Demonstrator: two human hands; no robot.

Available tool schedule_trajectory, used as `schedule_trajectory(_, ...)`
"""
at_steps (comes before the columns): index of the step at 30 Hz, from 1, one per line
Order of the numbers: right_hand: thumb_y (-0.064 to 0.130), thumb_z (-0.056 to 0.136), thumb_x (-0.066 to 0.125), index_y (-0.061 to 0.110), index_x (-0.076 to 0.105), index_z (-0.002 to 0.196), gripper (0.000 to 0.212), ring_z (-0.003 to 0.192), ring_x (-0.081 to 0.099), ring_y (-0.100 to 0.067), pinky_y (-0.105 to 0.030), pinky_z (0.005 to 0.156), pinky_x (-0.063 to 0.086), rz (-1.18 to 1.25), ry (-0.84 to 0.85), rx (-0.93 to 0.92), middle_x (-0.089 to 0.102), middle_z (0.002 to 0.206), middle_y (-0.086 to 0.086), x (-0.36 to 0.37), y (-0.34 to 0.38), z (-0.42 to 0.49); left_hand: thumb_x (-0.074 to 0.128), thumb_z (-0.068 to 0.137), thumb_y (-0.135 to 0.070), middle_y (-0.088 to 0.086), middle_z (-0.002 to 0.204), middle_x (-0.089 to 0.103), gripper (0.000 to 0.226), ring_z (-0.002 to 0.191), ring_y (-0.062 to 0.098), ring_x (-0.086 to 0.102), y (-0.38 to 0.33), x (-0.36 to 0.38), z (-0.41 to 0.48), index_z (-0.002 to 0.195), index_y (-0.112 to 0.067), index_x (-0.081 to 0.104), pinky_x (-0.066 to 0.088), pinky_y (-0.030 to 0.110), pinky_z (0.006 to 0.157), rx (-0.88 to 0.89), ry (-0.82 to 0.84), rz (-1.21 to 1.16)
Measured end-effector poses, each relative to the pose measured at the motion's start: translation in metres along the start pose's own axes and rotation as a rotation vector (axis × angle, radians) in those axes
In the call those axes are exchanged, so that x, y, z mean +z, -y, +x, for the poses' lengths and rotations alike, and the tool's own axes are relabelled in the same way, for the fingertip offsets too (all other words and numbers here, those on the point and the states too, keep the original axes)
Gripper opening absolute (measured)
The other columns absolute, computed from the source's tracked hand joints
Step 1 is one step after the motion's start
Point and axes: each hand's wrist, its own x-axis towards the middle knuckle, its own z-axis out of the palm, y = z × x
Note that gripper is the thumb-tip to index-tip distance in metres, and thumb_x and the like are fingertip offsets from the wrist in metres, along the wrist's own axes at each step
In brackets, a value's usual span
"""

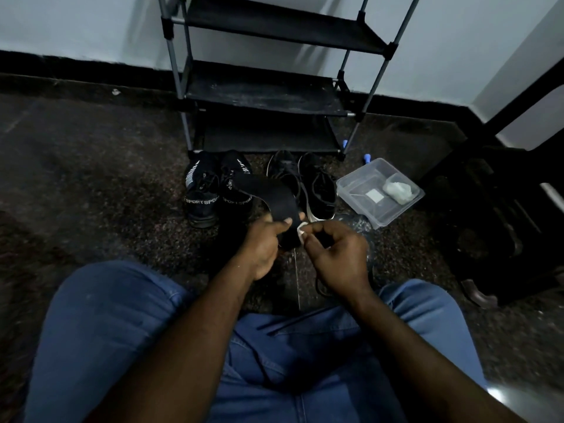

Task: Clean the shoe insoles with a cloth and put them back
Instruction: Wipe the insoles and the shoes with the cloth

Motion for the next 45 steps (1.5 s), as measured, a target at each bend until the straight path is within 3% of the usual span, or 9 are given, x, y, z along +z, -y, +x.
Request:
schedule_trajectory(5,0.032,0.088,0.079,0.026,0.08,0.094,0.008,0.081,0.07,-0.003,-0.035,0.076,0.058,0.017,0.013,0.045,0.076,0.088,0.014,-0.001,0.004,0.022,0.05,0.094,0.011,0.007,0.1,0.075,0.035,0.098,0.025,0.066,-0.001,0.001,-0.003,0.112,-0.011,0.069,0.05,0.036,0.086,-0.006,0.02,0.123)
schedule_trajectory(8,0.033,0.089,0.077,0.027,0.078,0.097,0.011,0.078,0.069,-0.003,-0.03,0.072,0.057,-0.071,0.089,-0.035,0.076,0.089,0.011,0.003,0.005,0.021,0.046,0.086,0.02,0.002,0.108,0.073,0.059,0.101,0.019,0.067,-0.002,-0.002,-0.004,0.13,-0.015,0.062,0.052,0.03,0.081,0.025,0.079,0.197)
schedule_trajectory(12,0.011,0.085,0.072,0.016,0.071,0.102,0.018,0.08,0.066,-0.023,-0.032,0.067,0.047,-0.261,0.125,-0.266,0.071,0.094,-0.004,0.009,0.009,0.017,0.044,0.082,0.023,-0.001,0.117,0.072,0.081,0.1,0.014,0.066,-0.004,-0.001,-0.007,0.144,-0.029,0.052,0.051,0.024,0.067,0.026,0.184,0.263)
schedule_trajectory(20,0.009,0.089,0.067,0.015,0.074,0.107,0.021,0.082,0.068,-0.026,-0.033,0.069,0.053,-0.357,-0.009,-0.229,0.072,0.098,-0.006,-0.003,0.016,0.072,0.038,0.077,0.031,-0.025,0.142,0.053,0.101,0.126,-0.006,0.053,-0.004,0.004,-0.014,0.151,-0.039,0.035,0.049,0.014,0.092,0.022,0.283,0.229)
schedule_trajectory(23,0.009,0.09,0.068,0.018,0.076,0.109,0.022,0.085,0.068,-0.023,-0.024,0.07,0.045,-0.369,0.012,-0.152,0.073,0.101,-0.003,-0.008,0.013,0.083,0.049,0.071,0.022,-0.016,0.157,0.043,0.106,0.146,0.015,0.04,-0.001,0.001,-0.01,0.158,-0.037,0.033,0.039,0.036,0.116,0.024,0.318,0.255)
schedule_trajectory(27,0.01,0.088,0.07,0.019,0.075,0.105,0.02,0.086,0.067,-0.018,-0.031,0.076,0.054,-0.301,0.118,-0.239,0.072,0.099,-0.001,-0.003,0.015,0.061,0.053,0.063,0.013,-0.005,0.141,0.062,0.097,0.131,0.016,0.056,-0.006,0.0,-0.006,0.15,-0.028,0.046,0.044,0.032,0.102,0.04,0.238,0.193)
schedule_trajectory(32,0.007,0.084,0.069,0.017,0.074,0.101,0.02,0.083,0.067,-0.02,-0.034,0.072,0.052,-0.302,0.083,-0.264,0.071,0.097,-0.001,-0.003,0.01,0.046,0.046,0.078,0.027,0.013,0.11,0.069,0.067,0.1,0.025,0.064,-0.002,0.003,-0.003,0.132,-0.011,0.057,0.052,0.035,0.084,0.034,0.157,0.168)
schedule_trajectory(37,0.009,0.086,0.069,0.017,0.074,0.101,0.018,0.083,0.065,-0.018,-0.034,0.073,0.054,-0.327,-0.041,-0.173,0.07,0.097,0.0,-0.011,0.004,0.065,0.045,0.083,0.026,0.006,0.122,0.072,0.07,0.109,0.018,0.069,-0.002,0.005,-0.006,0.132,-0.022,0.06,0.054,0.025,0.087,0.035,0.182,0.201)
schedule_trajectory(45,0.011,0.085,0.067,0.017,0.073,0.1,0.018,0.077,0.065,-0.024,-0.035,0.064,0.051,-0.361,0.163,-0.316,0.067,0.091,-0.003,0.003,0.005,0.037,0.037,0.077,0.032,0.001,0.114,0.075,0.08,0.103,0.011,0.07,-0.005,0.007,-0.006,0.128,-0.025,0.061,0.055,0.02,0.08,0.032,0.19,0.13)
